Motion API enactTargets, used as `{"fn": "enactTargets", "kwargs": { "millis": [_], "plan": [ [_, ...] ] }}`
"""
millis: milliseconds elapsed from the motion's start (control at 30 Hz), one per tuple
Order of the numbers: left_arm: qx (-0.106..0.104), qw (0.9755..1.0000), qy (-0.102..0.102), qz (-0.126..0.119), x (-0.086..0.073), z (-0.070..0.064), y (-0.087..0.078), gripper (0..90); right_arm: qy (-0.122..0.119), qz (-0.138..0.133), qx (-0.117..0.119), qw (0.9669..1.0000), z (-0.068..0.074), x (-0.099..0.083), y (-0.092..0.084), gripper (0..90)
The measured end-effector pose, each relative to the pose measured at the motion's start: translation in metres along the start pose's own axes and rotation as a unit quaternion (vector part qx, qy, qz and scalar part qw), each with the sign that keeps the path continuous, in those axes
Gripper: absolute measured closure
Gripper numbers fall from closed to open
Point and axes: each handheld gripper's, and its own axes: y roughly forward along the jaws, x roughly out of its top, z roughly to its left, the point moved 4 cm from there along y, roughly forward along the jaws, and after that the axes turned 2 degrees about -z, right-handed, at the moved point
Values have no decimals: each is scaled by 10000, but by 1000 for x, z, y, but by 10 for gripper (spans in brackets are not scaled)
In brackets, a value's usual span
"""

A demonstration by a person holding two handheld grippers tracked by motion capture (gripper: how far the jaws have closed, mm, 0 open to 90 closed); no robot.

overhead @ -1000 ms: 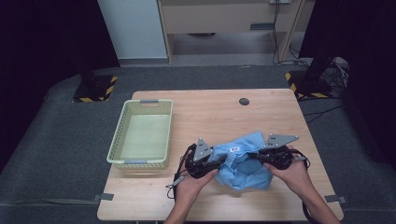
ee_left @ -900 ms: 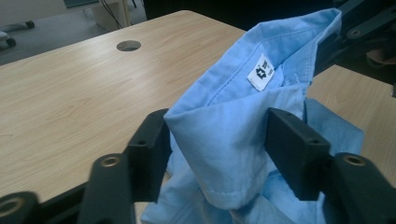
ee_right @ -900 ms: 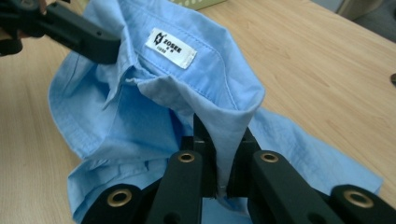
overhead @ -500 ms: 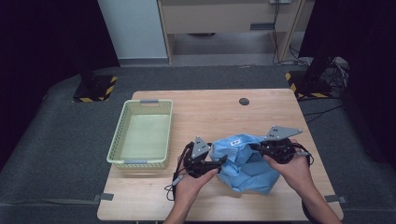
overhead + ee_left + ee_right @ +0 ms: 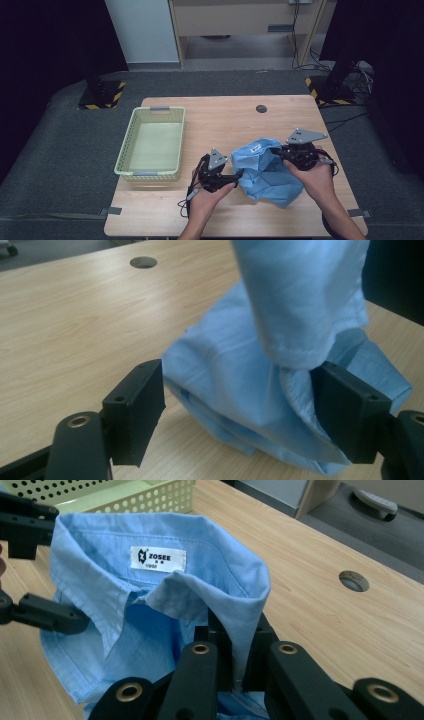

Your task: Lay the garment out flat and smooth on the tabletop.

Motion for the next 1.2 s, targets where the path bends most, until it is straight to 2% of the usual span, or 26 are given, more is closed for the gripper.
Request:
{"fn": "enactTargets", "kwargs": {
  "millis": [133,333,500,600,800,900,933,967,1000,1033,1067,1100,1200],
  "plan": [
    [-26,9999,48,141,-5,-3,4,242,37,-16,-86,10000,-4,2,-2,864],
    [-76,9997,-62,216,-12,-9,14,254,94,-91,-133,9998,-7,3,-5,864],
    [61,9995,13,295,-19,-15,20,317,154,-142,-165,9996,-9,3,-7,865],
    [49,9994,-17,355,-25,-17,24,340,163,-161,-179,9996,-9,4,-8,864],
    [9,9994,71,352,-29,-23,28,401,203,-213,-197,9994,-11,4,-11,864],
    [-105,9994,129,318,-28,-24,28,565,189,-196,-188,9995,-10,4,-10,864],
    [-135,9993,158,301,-28,-24,27,663,194,-193,-185,9995,-10,3,-10,864],
    [-130,9993,198,298,-27,-24,25,700,197,-195,-186,9994,-10,3,-10,865],
    [-152,9993,210,282,-26,-24,24,790,200,-191,-181,9995,-11,2,-10,864],
    [-174,9993,198,253,-24,-22,21,790,200,-191,-181,9995,-11,2,-10,864],
    [-175,9996,152,161,-20,-19,15,849,204,-185,-194,9994,-12,0,-10,865],
    [-154,9997,151,121,-17,-17,12,864,216,-183,-196,9994,-13,-1,-11,865],
    [-137,9998,153,63,-12,-13,5,874,233,-175,-206,9994,-15,-3,-13,865]
  ]
}}
